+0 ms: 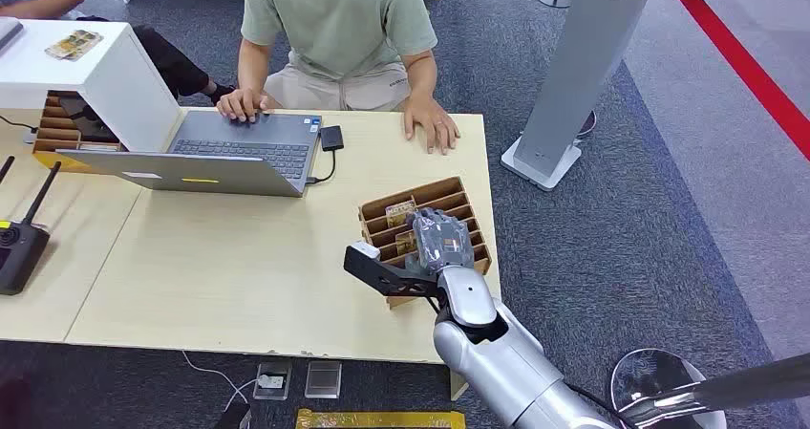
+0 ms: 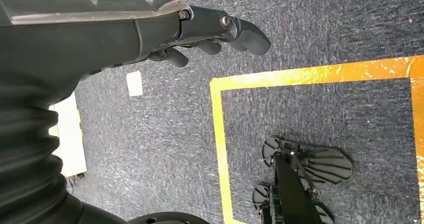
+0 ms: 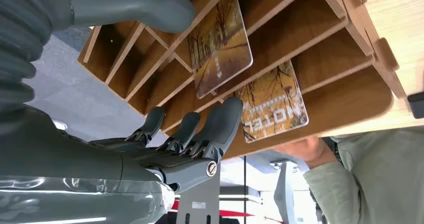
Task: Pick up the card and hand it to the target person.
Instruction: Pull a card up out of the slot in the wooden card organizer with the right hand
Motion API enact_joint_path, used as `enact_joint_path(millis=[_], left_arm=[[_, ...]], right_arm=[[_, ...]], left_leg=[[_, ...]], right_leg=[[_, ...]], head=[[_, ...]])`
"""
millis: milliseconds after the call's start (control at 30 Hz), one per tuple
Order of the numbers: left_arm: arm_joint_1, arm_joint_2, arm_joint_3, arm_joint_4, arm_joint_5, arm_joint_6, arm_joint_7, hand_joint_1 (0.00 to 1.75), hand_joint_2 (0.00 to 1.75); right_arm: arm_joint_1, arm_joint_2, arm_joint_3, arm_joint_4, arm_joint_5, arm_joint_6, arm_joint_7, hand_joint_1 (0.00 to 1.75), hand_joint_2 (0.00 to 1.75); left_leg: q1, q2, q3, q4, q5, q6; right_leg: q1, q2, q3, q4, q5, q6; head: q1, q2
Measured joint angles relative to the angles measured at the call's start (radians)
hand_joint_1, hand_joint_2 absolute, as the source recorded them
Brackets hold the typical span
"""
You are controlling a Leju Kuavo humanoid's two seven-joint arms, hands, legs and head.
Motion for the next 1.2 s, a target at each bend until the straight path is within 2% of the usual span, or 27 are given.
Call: enact_joint_path(millis=[267, 467, 900, 1200], left_arm=[[0.0, 0.0, -0.002, -0.001, -0.003, -0.003, -0.002, 0.0, 1.75], [-0.001, 0.002, -0.009, -0.002, -0.011, -0.005, -0.002, 0.0, 1.75], [-0.004, 0.015, -0.028, -0.004, -0.036, -0.011, -0.004, 0.0, 1.75], [-0.002, 0.016, -0.015, -0.004, -0.026, 0.008, -0.006, 0.0, 1.75]], right_arm=[[-0.005, 0.001, -0.006, 0.011, 0.0, -0.007, -0.002, 0.77, 1.75], [0.005, -0.003, -0.012, 0.012, -0.002, 0.0, 0.0, 1.05, 1.75], [0.016, -0.013, -0.023, 0.005, 0.002, 0.006, 0.004, 1.3, 1.75], [0.01, -0.014, -0.026, 0.008, -0.002, -0.016, -0.012, 1.31, 1.75]], left_leg=[[0.0, 0.0, 0.0, 0.0, 0.0, 0.0], [0.0, 0.0, 0.0, 0.0, 0.0, 0.0], [0.0, -0.001, 0.0, 0.0, 0.0, 0.0], [0.0, -0.001, 0.001, 0.0, 0.0, 0.0]], right_leg=[[0.0, 0.0, 0.0, 0.0, 0.0, 0.0], [0.0, 0.0, 0.0, 0.0, 0.0, 0.0], [0.0, -0.001, 0.001, 0.0, 0.0, 0.0], [0.0, -0.001, 0.0, 0.0, 0.0, 0.0]], head=[[0.0, 0.0], [0.0, 0.0], [0.0, 0.0], [0.0, 0.0]])
